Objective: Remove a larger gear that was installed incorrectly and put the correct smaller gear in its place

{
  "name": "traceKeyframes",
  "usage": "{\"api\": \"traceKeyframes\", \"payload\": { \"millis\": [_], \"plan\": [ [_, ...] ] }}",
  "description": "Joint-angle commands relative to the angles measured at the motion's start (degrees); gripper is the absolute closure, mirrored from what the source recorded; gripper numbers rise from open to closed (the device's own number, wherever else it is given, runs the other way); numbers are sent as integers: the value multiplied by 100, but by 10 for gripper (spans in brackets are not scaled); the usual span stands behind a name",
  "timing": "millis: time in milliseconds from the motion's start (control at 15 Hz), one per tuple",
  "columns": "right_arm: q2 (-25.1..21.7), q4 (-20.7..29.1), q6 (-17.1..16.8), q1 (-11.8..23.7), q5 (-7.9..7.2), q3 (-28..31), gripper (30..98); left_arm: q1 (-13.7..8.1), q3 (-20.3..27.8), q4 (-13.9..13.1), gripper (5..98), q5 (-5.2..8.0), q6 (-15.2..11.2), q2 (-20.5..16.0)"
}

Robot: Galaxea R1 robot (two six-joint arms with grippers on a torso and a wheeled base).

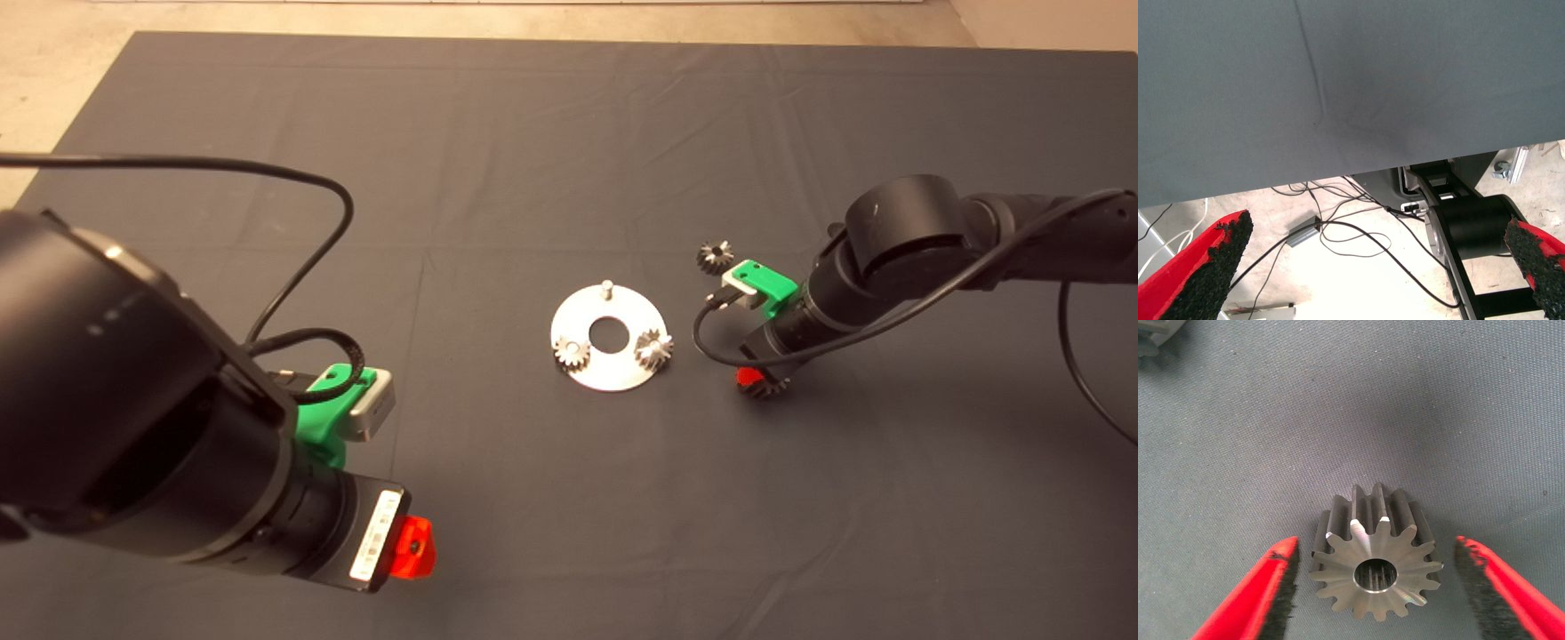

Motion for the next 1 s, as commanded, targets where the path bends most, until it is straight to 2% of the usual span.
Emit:
{"api": "traceKeyframes", "payload": {
  "millis": [0,200,467,533,667,733,933],
  "plan": [
    [8,-143,28,405,-10,152,661,-44,85,-116,54,757,-25,9],
    [43,-134,37,667,-8,137,646,-44,85,-117,54,757,-25,9],
    [52,-134,46,752,-8,-213,595,-44,85,-115,54,757,-25,9],
    [52,-131,89,782,-8,-410,557,-44,85,-115,54,757,-25,9],
    [84,-132,327,782,16,-540,556,-44,85,-112,54,757,-25,9],
    [122,-134,374,782,27,-596,523,-36,85,-109,54,757,-25,9],
    [131,-169,503,773,36,-654,511,-27,85,-113,54,757,-25,9]
  ]
}}
